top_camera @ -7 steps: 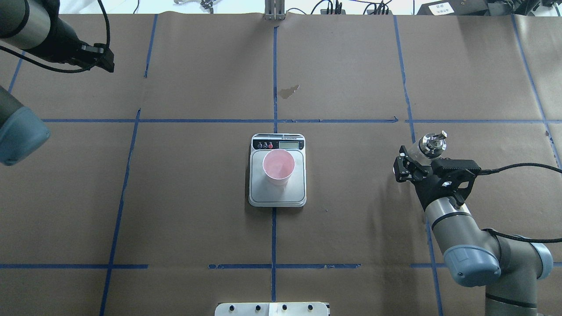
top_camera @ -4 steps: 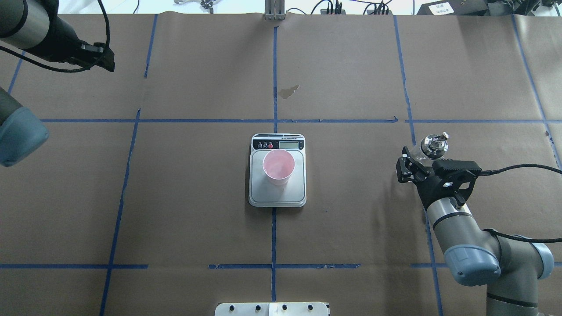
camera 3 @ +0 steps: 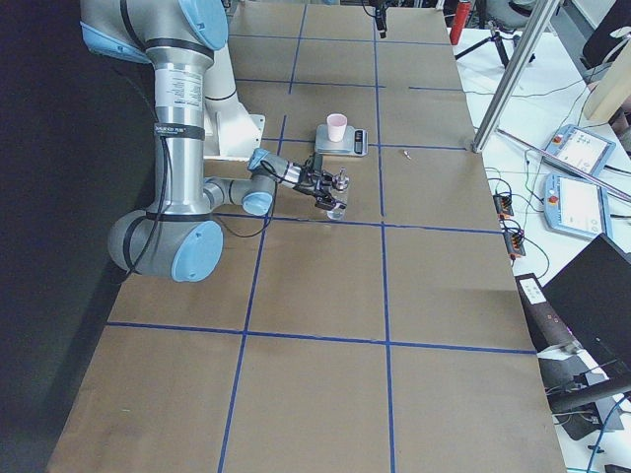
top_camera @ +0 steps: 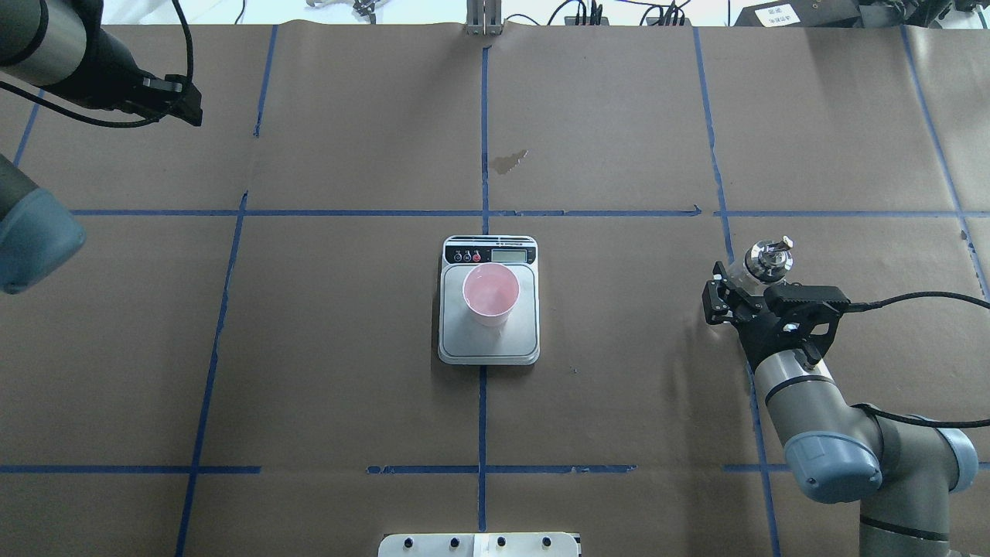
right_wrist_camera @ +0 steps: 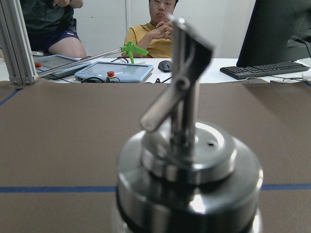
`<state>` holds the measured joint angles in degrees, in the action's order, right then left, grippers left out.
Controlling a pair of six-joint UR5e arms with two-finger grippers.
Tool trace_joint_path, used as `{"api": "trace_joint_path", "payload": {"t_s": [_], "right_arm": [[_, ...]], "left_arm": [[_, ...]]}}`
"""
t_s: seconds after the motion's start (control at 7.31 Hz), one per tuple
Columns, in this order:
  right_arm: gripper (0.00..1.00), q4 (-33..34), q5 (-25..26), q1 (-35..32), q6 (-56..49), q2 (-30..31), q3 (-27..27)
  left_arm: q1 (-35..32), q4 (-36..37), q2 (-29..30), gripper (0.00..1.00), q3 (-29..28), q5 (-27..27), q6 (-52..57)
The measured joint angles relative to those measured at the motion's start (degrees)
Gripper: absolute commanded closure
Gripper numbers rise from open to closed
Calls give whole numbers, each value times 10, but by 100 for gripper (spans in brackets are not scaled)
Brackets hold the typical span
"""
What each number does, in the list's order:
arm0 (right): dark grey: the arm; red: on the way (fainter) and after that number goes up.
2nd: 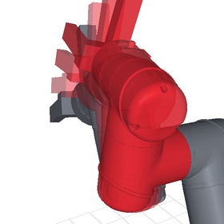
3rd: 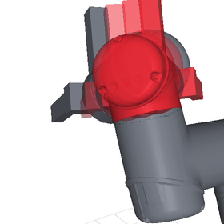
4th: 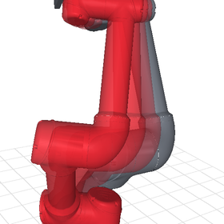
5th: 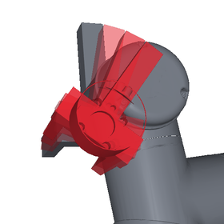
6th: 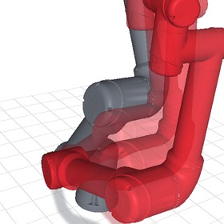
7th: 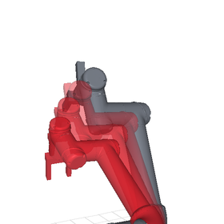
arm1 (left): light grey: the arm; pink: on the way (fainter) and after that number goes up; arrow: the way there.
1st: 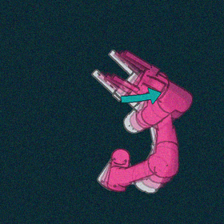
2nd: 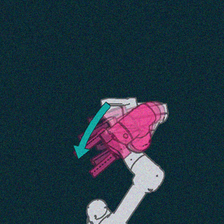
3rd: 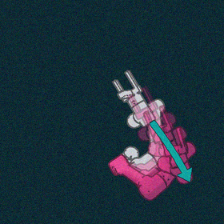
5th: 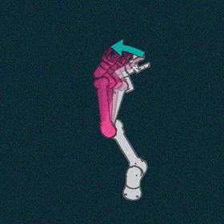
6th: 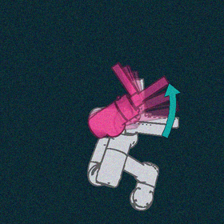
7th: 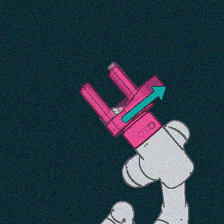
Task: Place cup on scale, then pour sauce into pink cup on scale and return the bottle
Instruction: 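Lower the bottle onto the table with the right gripper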
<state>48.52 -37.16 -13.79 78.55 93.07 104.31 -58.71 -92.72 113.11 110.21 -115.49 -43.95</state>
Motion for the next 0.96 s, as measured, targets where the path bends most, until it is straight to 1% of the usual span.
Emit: {"api": "trace_joint_path", "payload": {"t_s": [0.41,0.68,0.96], "right_arm": [[0,-3,1,1,9,0,-11],[0,-29,1,1,7,6,-14],[0,-41,7,1,7,16,-12]], "left_arm": [[0,0,0,42,0,0,0],[0,0,0,42,0,0,0],[-1,0,0,42,0,0,0]]}}
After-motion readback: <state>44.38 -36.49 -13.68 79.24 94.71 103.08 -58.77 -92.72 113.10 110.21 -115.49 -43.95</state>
